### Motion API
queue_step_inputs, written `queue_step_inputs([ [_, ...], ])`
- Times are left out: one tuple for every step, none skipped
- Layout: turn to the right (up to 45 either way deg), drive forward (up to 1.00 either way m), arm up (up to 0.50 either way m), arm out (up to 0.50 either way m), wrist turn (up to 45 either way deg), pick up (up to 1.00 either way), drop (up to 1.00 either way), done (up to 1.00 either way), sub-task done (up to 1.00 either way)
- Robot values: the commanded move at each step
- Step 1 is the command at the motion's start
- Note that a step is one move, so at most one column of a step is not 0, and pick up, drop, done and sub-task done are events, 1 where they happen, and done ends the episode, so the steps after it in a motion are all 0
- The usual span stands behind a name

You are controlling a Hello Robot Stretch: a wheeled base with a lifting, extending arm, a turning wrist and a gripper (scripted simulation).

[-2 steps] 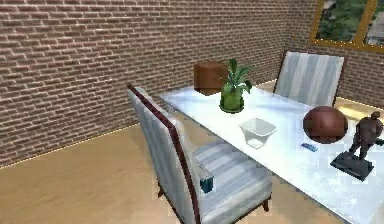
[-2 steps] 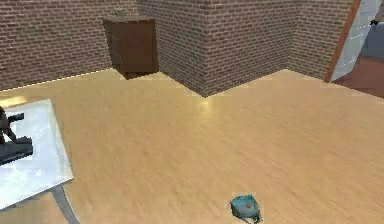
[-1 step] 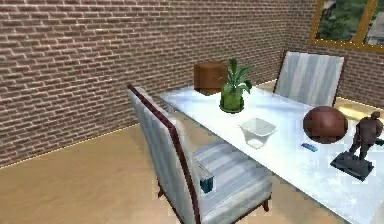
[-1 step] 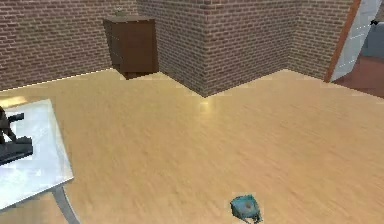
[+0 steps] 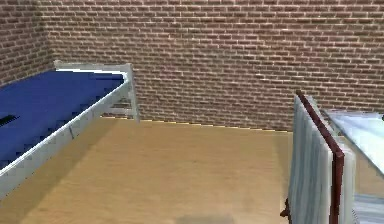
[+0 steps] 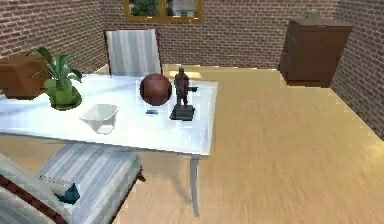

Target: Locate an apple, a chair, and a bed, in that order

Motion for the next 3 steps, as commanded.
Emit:
queue_step_inputs([
  [-45.0, 0.0, 0.0, 0.0, 0.0, 0.0, 0.0, 0.0, 0.0],
  [-36.0, 0.0, 0.0, 0.0, 0.0, 0.0, 0.0, 0.0, 0.0],
  [0.0, 0.45, 0.0, 0.0, 0.0, 0.0, 0.0, 0.0, 0.0],
])
